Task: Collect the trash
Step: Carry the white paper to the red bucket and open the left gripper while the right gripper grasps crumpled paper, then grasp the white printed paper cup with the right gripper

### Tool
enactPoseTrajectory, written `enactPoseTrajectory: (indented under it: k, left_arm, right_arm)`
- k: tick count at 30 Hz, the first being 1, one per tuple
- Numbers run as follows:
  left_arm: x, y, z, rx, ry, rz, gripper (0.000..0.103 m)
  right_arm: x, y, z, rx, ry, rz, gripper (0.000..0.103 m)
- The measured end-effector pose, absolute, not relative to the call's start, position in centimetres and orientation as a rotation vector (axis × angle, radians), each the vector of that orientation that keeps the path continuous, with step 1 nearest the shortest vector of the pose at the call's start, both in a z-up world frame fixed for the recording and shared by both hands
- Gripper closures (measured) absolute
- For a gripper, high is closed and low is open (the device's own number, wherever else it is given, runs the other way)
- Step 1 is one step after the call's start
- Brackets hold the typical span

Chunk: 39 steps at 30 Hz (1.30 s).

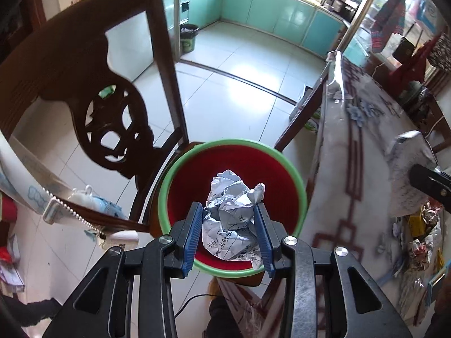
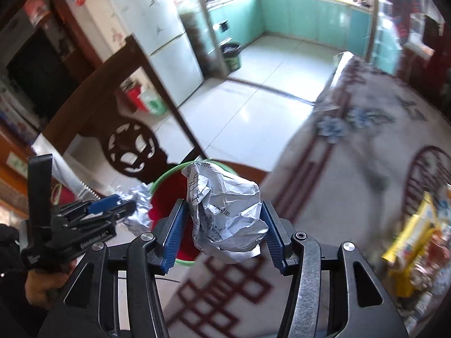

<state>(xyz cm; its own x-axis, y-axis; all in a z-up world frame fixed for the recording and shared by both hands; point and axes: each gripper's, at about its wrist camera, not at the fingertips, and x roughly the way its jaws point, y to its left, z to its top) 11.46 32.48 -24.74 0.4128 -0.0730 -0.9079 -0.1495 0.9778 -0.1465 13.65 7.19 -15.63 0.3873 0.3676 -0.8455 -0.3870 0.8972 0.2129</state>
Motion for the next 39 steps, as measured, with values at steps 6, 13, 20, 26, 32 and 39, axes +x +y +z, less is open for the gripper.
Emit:
enactPoseTrajectory:
  k: [6, 13, 20, 26, 32, 39]
  left_arm:
    - [11.8, 33.7, -26.5, -0.233, 1.182, 0.057, 0.068]
    - [12.9, 34.4, -27.8, -0.237, 1.211, 0.061, 0.068]
    - [14.4, 34.4, -28.2, -0.233, 1.212, 0.072, 0.057]
    - [15.2, 34.3, -28.3, -0.238, 1.212, 0.099, 0.037]
    - [15.2, 33.3, -28.1, -0.235, 1.213, 0.093, 0.037]
    - [14.6, 31.1, -27.1, -0.238, 1.197, 0.078, 0.037]
  right_arm:
    - [14.8, 10.2, -18.0, -0.050, 1.126, 0.510, 0.050]
    - [16.2, 11.1, -19.4, -0.058, 1.157, 0.501, 0.037]
    - [16.9, 10.6, -19.2, -0.061, 1.139, 0.446, 0.019]
    - [16.1, 8.9, -18.0, -0.061, 1.121, 0.413, 0.018]
    - [14.3, 6.8, -16.2, -0.074, 1.083, 0.373, 0.016]
    - [12.2, 3.3, -15.3, -0.078, 1.068, 0.314, 0.012]
